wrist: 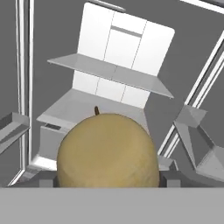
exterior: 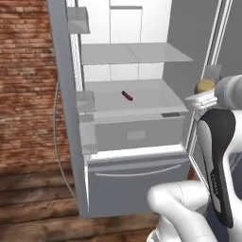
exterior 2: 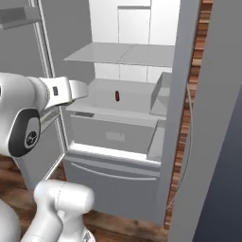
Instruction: Retrieve the sausage and cheese from the fridge and place them on the cutting board on the counter.
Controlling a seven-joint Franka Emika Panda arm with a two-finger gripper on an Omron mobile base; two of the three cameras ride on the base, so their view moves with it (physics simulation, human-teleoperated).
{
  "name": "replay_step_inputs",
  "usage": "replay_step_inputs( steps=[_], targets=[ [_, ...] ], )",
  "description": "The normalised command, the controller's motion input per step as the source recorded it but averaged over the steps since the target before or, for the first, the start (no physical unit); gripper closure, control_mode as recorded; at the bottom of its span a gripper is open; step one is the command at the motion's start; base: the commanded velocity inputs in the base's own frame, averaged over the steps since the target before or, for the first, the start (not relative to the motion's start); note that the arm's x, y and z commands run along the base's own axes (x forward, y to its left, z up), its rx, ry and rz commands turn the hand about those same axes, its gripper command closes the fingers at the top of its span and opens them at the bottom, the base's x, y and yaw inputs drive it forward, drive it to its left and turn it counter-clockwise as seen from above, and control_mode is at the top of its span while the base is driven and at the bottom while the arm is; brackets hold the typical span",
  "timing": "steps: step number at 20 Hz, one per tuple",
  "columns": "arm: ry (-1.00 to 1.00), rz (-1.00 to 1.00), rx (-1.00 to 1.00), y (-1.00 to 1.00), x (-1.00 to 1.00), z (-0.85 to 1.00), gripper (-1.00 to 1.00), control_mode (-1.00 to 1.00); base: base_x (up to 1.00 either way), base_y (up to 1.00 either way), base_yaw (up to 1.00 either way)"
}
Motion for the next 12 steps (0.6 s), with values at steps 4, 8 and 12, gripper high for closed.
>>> replay_step_inputs(
  steps=[4,8,12],
  targets=[
    [0.00,0.00,0.00,0.00,0.00,0.00,1.00,1.00,-0.96,0.02,0.28],
    [0.00,0.00,0.00,0.00,0.00,0.00,1.00,1.00,-0.99,0.17,0.27],
    [0.00,0.00,0.00,0.00,0.00,0.00,1.00,1.00,-0.77,0.59,0.47]
  ],
)
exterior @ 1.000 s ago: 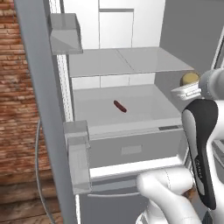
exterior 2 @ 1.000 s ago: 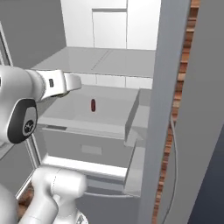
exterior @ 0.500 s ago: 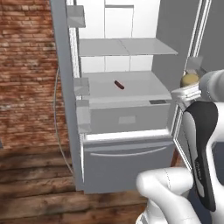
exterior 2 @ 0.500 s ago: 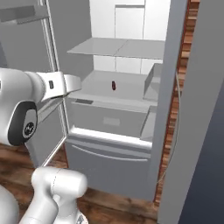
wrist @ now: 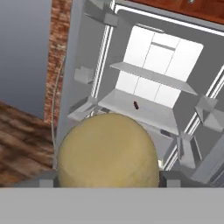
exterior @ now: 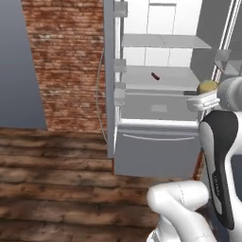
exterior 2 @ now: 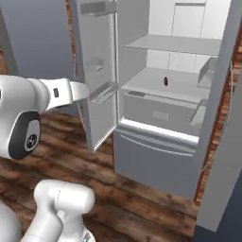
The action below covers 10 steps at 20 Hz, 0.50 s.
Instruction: Retrieve the sausage and cheese from the fridge and place them on the cutting board on the counter.
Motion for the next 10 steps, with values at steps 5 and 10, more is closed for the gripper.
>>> replay_step_inputs(
  steps=[5,10],
  targets=[
    [0.00,0.00,0.00,0.00,0.00,0.00,1.00,1.00,-0.56,0.83,0.74],
    [0.00,0.00,0.00,0.00,0.00,0.00,1.00,1.00,-0.72,0.66,0.91]
  ],
)
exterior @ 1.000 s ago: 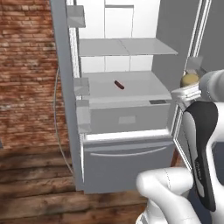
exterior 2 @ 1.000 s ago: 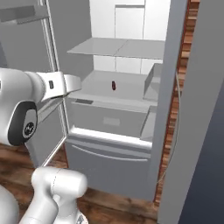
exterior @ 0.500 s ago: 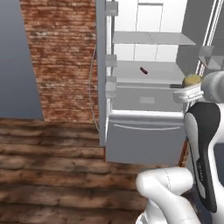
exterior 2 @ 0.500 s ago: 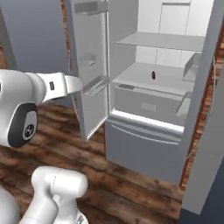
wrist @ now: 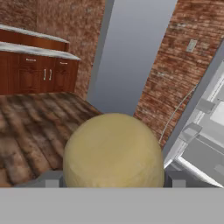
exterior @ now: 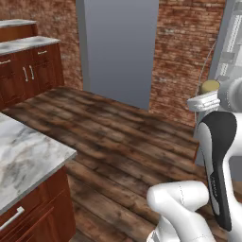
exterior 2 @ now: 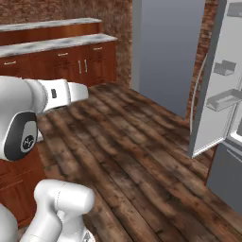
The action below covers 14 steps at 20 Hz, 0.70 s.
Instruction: Retrieve the sausage and cheese from the fridge and place them on the cutting board on the counter.
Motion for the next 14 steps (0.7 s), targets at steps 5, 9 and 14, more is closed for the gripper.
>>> replay_step_inputs(
  steps=[5,9,14],
  targets=[
    [0.00,0.00,0.00,0.00,0.00,0.00,1.00,1.00,-0.72,0.61,0.92],
    [0.00,0.00,0.00,0.00,0.00,0.00,1.00,1.00,-0.41,0.67,0.81],
    [0.00,0.00,0.00,0.00,0.00,0.00,1.00,1.00,0.08,0.91,0.50]
  ],
)
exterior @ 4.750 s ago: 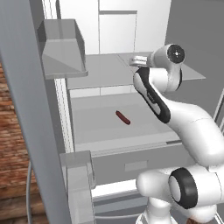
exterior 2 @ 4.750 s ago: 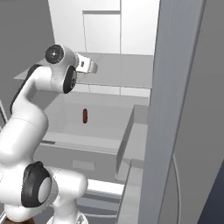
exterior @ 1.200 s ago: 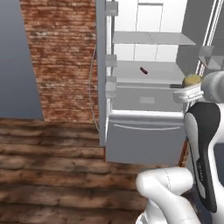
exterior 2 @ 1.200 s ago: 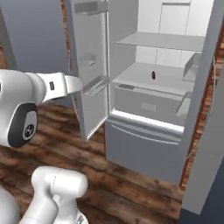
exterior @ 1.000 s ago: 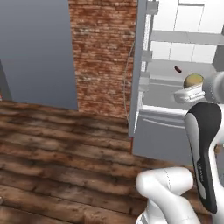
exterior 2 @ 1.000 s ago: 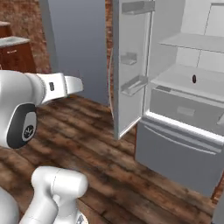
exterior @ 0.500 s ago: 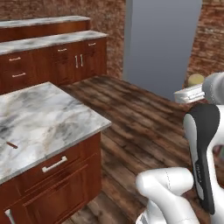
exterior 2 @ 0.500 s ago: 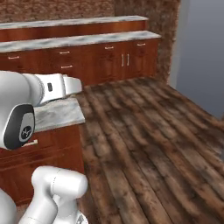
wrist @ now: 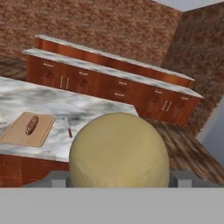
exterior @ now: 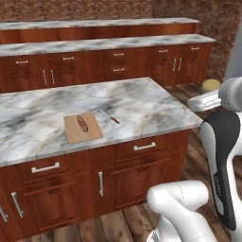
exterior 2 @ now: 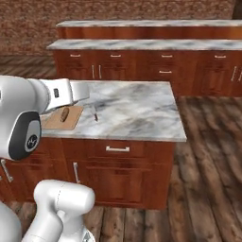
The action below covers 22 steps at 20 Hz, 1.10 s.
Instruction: Retrieve the sausage and cheese from the fridge and place them on the cutting board on the counter.
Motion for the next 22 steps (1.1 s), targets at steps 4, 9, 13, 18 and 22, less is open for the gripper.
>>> replay_step_inputs(
  steps=[4,9,13,18,22],
  targets=[
    [0.00,0.00,0.00,0.00,0.00,0.00,1.00,1.00,0.48,0.81,0.16],
    [0.00,0.00,0.00,0.00,0.00,0.00,1.00,1.00,0.43,0.63,0.04],
    [0.00,0.00,0.00,0.00,0.00,0.00,1.00,1.00,0.52,0.61,0.00],
    [0.00,0.00,0.00,0.00,0.00,0.00,1.00,1.00,0.71,0.35,0.02],
    [0.00,0.00,0.00,0.00,0.00,0.00,1.00,1.00,0.66,0.15,0.01]
  ],
)
